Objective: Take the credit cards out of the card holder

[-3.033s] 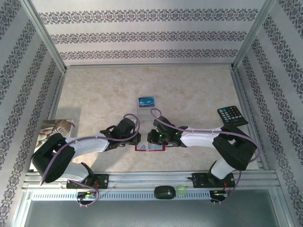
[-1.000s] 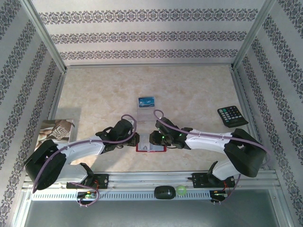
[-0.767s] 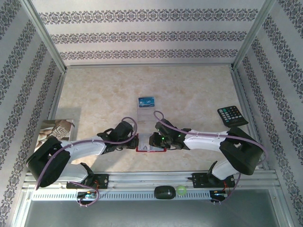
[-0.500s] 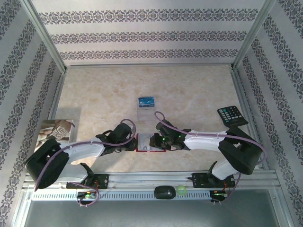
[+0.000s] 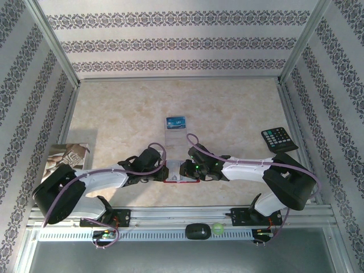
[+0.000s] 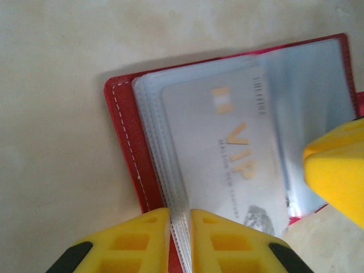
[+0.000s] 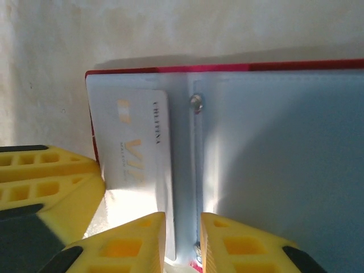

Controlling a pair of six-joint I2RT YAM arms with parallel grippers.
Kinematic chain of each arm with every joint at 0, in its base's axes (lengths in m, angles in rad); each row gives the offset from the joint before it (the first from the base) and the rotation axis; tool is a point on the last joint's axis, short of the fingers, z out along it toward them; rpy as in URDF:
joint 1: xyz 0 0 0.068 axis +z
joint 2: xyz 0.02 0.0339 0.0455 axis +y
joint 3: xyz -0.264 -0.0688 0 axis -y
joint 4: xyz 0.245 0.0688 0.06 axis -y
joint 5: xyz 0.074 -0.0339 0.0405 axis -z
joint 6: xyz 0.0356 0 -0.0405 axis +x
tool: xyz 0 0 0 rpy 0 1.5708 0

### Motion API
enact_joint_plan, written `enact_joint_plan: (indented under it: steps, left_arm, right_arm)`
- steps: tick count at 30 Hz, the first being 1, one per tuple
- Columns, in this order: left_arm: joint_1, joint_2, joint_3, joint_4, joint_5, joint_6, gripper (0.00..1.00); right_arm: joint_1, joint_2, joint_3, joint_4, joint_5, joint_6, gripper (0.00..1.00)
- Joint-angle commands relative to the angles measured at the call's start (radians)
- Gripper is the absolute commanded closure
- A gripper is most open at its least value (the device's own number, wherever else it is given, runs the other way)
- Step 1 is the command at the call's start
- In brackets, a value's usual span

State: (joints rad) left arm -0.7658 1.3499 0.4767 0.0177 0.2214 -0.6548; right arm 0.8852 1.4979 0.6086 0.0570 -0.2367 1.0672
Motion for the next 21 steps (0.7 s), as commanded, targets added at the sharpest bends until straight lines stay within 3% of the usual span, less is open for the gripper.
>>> enact_joint_plan:
  steps: [1, 21]
  left_arm:
    - [-0.012, 0.03, 0.022, 0.02, -0.003, -0.001, 0.83]
    - [-0.032, 0.075, -0.033, 0.046, 0.047, -0.045, 0.88]
  right_arm:
    - [-0.012, -0.005, -0.023, 0.031, -0.027, -0.016, 0.76]
    - [-0.031, 0.098, -0.05, 0.216, -0.102, 0.038, 0.8]
